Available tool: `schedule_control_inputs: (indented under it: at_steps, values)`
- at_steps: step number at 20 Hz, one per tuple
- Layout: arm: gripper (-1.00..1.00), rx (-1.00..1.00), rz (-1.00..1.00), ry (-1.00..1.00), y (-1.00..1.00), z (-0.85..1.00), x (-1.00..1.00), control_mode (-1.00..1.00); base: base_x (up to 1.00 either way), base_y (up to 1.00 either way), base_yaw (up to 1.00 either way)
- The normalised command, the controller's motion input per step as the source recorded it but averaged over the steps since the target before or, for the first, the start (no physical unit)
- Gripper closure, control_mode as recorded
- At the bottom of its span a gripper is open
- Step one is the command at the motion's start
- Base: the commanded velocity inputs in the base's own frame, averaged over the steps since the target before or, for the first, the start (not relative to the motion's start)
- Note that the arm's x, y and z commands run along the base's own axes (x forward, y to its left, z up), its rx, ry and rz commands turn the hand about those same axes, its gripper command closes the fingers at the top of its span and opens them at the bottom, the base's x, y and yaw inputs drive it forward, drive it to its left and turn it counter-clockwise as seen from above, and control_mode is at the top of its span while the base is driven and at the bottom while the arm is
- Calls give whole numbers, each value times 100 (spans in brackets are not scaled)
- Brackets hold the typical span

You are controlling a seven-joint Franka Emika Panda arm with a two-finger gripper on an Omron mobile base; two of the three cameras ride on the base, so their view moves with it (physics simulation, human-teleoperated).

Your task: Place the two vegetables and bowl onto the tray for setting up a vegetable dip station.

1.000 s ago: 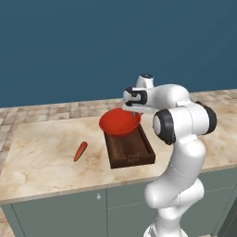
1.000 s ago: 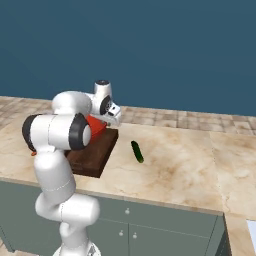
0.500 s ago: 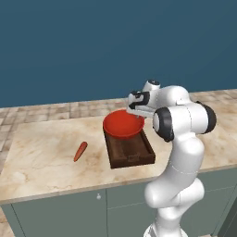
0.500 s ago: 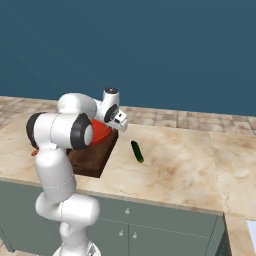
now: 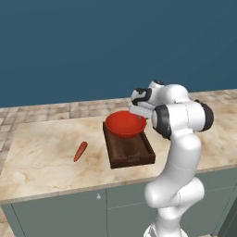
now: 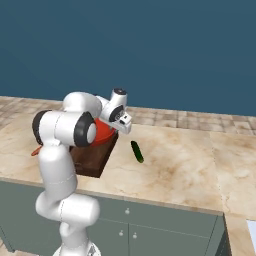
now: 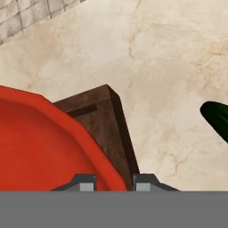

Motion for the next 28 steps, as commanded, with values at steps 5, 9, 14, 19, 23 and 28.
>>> schedule_control_inputs:
  at_steps: [5, 9, 14, 19, 23, 28]
  values:
    - [100, -1, 0, 0, 0, -4, 12, -100, 0, 0, 0]
    - [100, -1, 0, -3, 5, 0, 11, -100, 0, 0, 0]
    - [100, -3, 0, -3, 7, -5, 14, -100, 0, 0, 0]
    - [100, 0, 0, -1, 8, -4, 3, -100, 0, 0, 0]
    - [-100, 0, 0, 1, 13, -2, 0, -100, 0, 0, 0]
    - [-100, 0, 0, 2, 2, -1, 0, -100, 0, 0, 0]
